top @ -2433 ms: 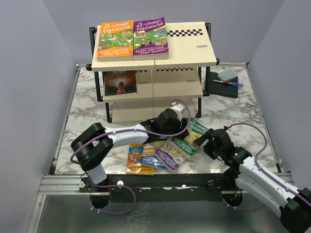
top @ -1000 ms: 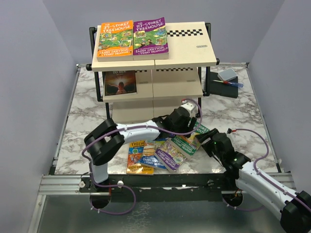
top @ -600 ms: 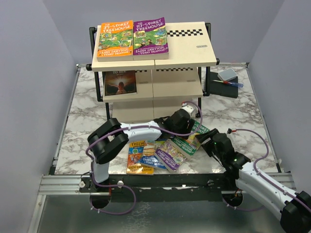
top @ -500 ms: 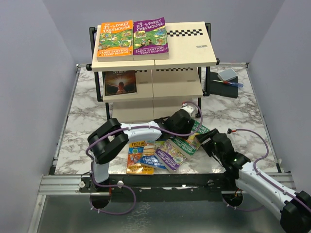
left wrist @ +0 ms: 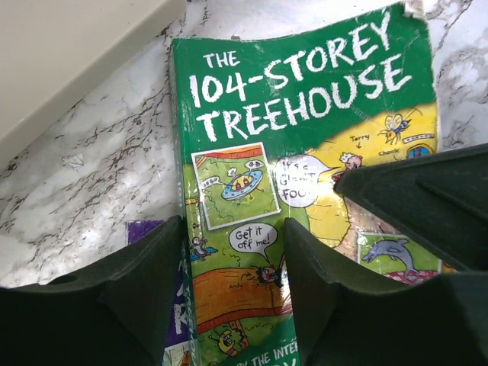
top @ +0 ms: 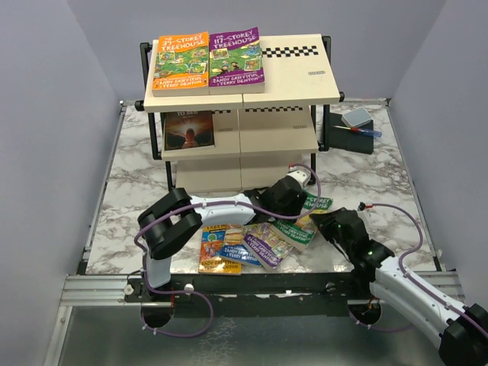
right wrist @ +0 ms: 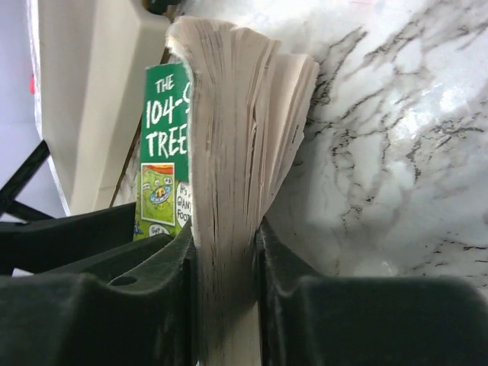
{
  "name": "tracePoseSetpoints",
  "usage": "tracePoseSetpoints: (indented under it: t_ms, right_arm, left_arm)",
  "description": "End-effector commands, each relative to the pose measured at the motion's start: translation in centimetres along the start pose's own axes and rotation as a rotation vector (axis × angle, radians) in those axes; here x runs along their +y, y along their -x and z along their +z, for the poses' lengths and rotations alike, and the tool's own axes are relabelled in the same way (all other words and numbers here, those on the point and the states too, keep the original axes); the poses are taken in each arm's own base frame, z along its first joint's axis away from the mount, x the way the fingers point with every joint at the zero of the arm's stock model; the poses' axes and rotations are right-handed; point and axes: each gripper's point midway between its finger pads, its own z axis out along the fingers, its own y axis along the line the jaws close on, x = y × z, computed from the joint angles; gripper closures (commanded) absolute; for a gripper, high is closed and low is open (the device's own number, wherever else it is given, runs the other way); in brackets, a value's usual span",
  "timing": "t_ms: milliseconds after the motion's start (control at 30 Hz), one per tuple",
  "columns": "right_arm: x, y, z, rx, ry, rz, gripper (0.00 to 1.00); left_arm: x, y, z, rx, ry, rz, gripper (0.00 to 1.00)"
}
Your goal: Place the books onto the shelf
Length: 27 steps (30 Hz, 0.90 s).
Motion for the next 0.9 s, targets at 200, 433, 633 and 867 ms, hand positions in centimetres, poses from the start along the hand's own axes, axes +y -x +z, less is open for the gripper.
tracePoseSetpoints:
  t_ms: [200,433,633,867]
  right_arm:
    - [-1.0,1.1,-1.7,-0.033,-0.045,-0.048,0.99]
    - [1.7,2.9,-4.2,-0.062,0.014,-0.102,1.00]
    - [4.8,3.9,-7.3,-0.049,0.097,-0.156,1.00]
    - [10.8,4.8,-11.5,-0.017,0.290,-0.229,1.00]
  left_arm:
    - [-1.5,1.3,-2.6,-0.048,-0.038,0.007,0.37]
    - [-2.3,4.0,-5.9,-0.108,-0.078,-0.011,0.27]
    - [-2.4,4.5,-8.4,-0.116,-0.134,-0.053,0.19]
    - [-3.1,4.4,-11.4,-0.098,-0.265,-0.131,0.13]
